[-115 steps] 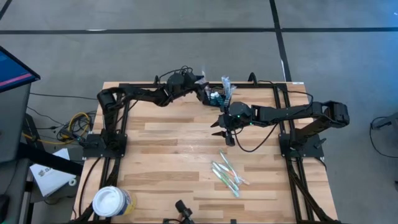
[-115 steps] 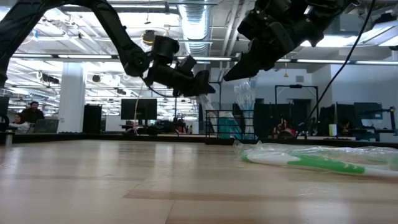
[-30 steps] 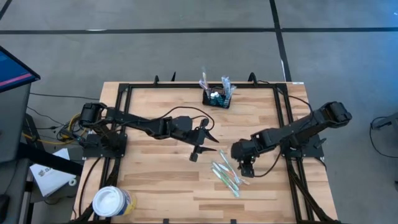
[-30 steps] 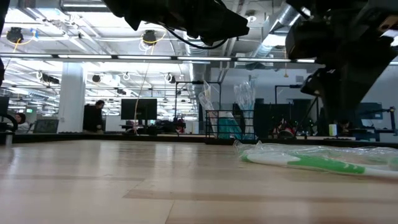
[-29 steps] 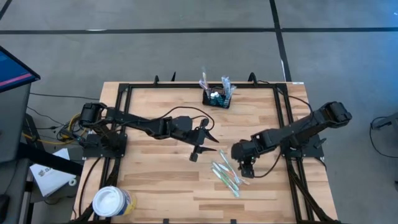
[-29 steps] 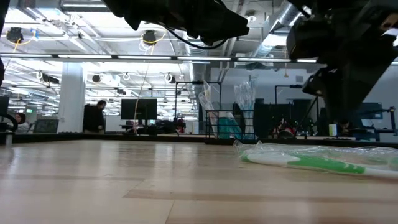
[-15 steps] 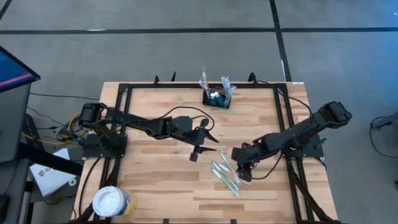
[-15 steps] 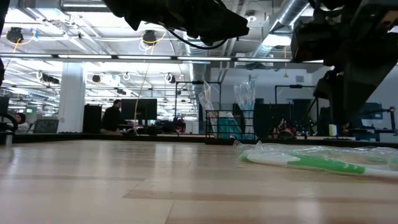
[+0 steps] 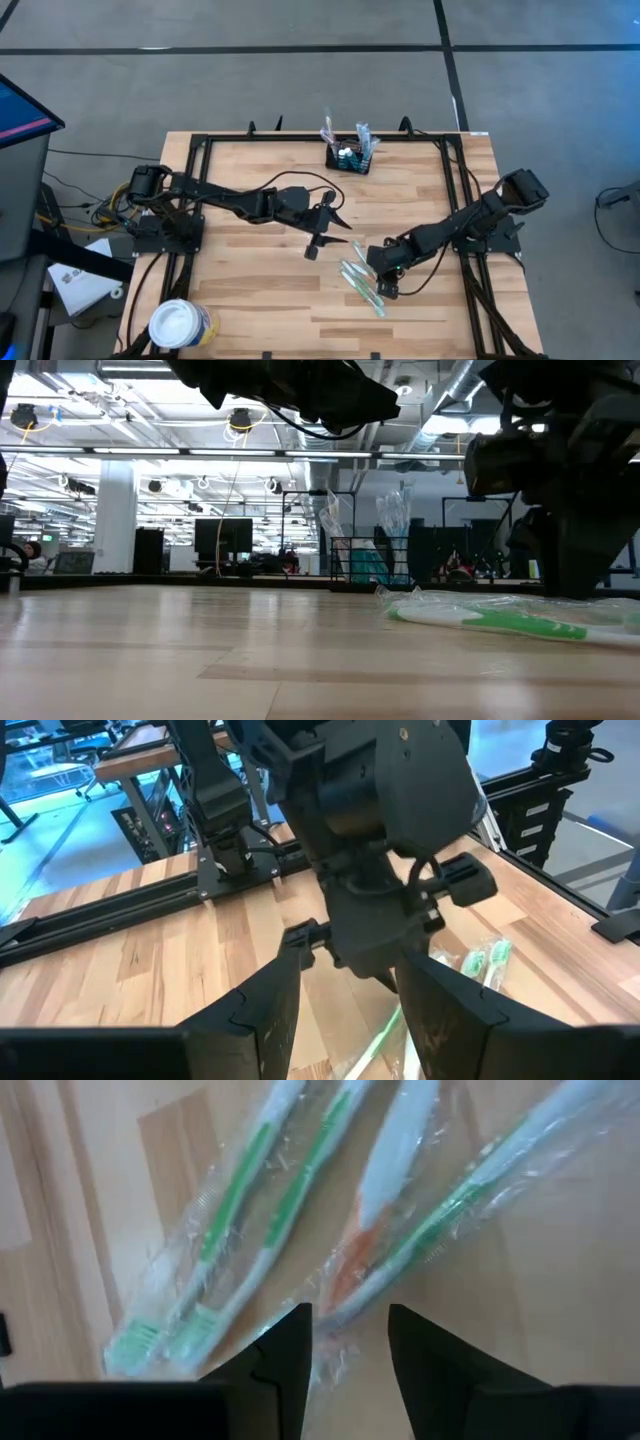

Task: Pick & Place toothbrushing station
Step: Put the green toothbrush into the mesh organizer

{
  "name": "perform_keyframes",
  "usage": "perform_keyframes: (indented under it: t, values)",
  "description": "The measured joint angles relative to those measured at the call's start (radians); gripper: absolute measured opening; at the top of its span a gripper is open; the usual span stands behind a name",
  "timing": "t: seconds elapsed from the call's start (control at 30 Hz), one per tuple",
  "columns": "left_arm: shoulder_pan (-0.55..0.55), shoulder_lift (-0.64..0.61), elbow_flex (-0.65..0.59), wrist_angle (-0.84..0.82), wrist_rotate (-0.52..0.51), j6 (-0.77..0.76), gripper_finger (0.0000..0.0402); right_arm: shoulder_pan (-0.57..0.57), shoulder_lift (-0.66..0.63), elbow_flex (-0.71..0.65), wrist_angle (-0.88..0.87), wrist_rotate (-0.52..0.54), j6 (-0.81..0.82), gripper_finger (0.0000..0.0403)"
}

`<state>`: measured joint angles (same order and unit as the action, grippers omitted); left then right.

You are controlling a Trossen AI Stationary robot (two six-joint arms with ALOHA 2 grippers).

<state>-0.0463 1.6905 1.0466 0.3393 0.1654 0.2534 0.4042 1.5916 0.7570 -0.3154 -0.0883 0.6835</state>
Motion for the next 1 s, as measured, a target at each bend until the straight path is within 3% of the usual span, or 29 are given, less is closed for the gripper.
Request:
perform_keyframes:
  t: [0.4,0.63,1.0]
  values:
    - [0.000,0.000,0.000,-0.001,0.000,0.000,0.0159,0.000,0.040,0.002,0.015,-0.016,-0.023,0.0090]
    - [0.000,0.000,0.000,-0.002,0.000,0.000,0.0159,-0.008,0.050,0.005,0.023,-0.048,-0.066,0.0013]
    - [0.000,0.000,0.000,-0.003,0.000,0.000,0.0159,-0.009,0.038,0.052,-0.059,-0.041,-0.097,0.0008]
